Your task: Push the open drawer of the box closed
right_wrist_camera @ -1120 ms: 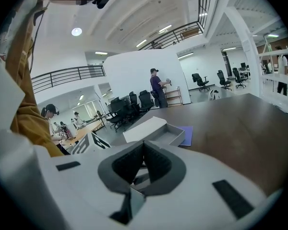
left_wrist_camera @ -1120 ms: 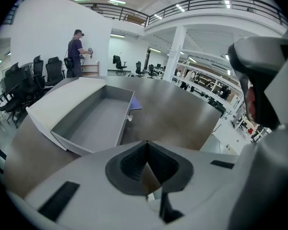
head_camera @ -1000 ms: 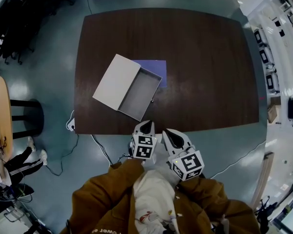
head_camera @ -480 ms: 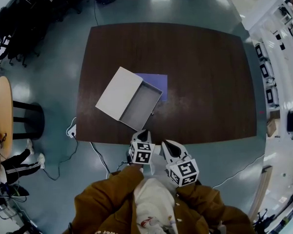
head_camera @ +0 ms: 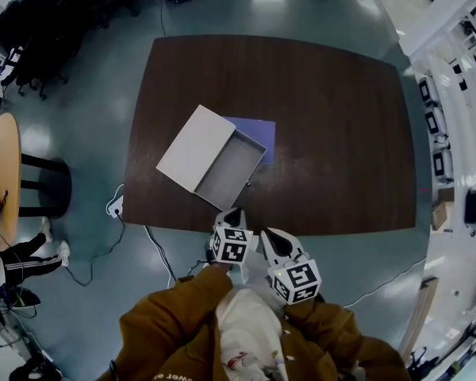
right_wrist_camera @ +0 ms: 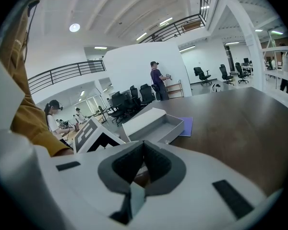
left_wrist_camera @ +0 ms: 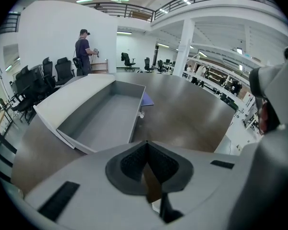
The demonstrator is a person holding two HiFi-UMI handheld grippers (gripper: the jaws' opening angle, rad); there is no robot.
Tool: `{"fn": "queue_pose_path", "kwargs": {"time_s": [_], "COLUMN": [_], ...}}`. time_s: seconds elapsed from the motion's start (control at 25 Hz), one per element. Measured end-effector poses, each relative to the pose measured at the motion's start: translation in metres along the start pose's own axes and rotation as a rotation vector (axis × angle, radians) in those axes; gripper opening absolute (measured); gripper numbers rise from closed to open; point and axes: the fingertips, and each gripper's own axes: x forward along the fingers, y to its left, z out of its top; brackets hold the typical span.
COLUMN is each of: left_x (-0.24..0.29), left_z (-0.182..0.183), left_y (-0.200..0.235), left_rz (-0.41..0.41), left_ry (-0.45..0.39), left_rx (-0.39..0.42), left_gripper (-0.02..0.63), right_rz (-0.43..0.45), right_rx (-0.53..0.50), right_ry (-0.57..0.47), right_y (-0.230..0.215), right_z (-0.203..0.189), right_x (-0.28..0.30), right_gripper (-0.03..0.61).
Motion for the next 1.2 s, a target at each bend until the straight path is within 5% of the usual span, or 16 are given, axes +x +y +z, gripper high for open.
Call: {"fn": "queue_pose_path", "kwargs": {"time_s": [0.84, 1.2], "left_x": [0.015, 0.033], "left_z": [0.005, 0.038], "left_y": [0.010, 0.004], "left_rz": [0.019, 0.032], "left_ry": [0.030, -0.036], "left_rx": [-0.034, -0.056], "left_gripper": [0.006, 0.006], "right_rz": [-0.011, -0.040], "right_rx": [0.001, 0.009], "right_ry": [0.014, 0.029], "right_y": [0.000, -0.012], "right_z": [0.003, -0.001], "right_x": [0.012, 0.009], "right_gripper": [0.006, 0.006]}}
